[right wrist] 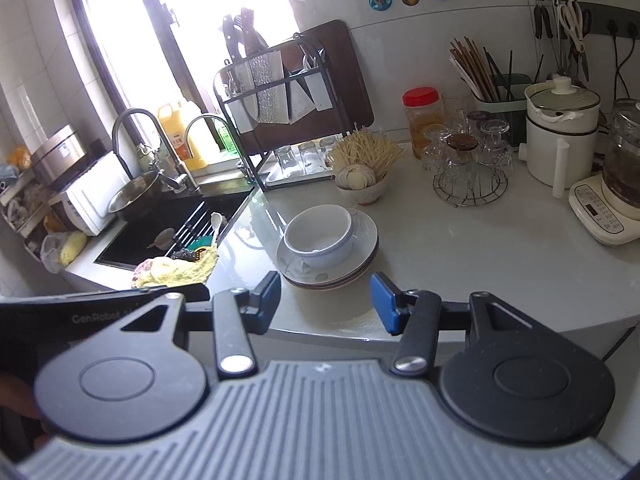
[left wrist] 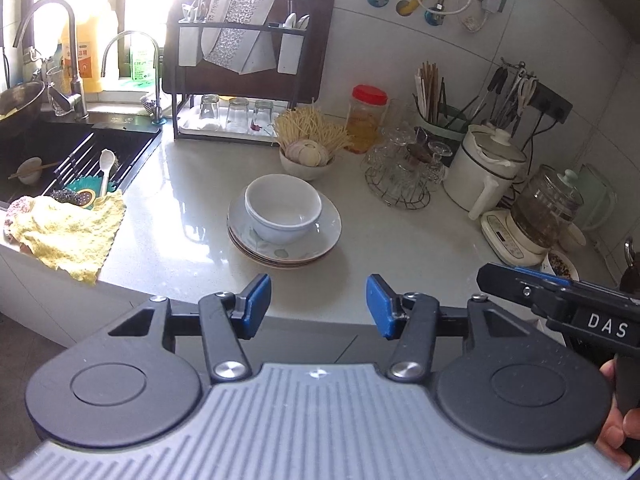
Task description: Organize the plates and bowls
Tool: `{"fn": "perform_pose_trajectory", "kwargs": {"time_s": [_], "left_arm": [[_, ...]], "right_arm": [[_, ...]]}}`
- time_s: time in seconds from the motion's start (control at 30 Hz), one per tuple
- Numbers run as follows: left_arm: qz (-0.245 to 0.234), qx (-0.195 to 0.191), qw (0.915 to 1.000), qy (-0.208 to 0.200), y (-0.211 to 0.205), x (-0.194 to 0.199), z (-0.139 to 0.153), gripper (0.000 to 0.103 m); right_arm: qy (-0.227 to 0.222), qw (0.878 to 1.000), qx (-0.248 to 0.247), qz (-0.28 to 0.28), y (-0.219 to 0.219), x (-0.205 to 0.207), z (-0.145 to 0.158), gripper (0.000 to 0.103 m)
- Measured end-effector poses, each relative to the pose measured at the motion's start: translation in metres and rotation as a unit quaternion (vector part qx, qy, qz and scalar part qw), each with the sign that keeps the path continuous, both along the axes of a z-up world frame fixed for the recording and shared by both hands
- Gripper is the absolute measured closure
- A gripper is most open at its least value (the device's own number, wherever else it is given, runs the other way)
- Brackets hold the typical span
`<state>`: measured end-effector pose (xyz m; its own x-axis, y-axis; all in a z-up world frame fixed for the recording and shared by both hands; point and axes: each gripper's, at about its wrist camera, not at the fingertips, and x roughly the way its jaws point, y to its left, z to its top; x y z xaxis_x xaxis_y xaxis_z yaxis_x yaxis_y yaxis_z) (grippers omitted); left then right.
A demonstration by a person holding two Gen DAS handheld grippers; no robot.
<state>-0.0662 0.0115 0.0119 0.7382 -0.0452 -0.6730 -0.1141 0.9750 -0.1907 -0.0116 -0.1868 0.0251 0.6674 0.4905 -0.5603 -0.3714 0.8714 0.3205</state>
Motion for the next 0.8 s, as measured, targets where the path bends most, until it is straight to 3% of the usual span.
{"fn": "perform_pose_trajectory", "kwargs": {"time_s": [0.43,0.8], "left_arm": [[-0.034,0.009,0.9994,0.0,-0.005,-0.012,0.008,0.044],[-0.035,0.008,0.9993,-0.008,0.0,-0.021,0.012,0.037]], "right_arm": [[-0.012,1.0,-0.005,-0.012,0.004,-0.015,-0.001,0.05],[-0.019,1.0,-0.011,-0.019,0.004,-0.021,0.002,0.05]]}}
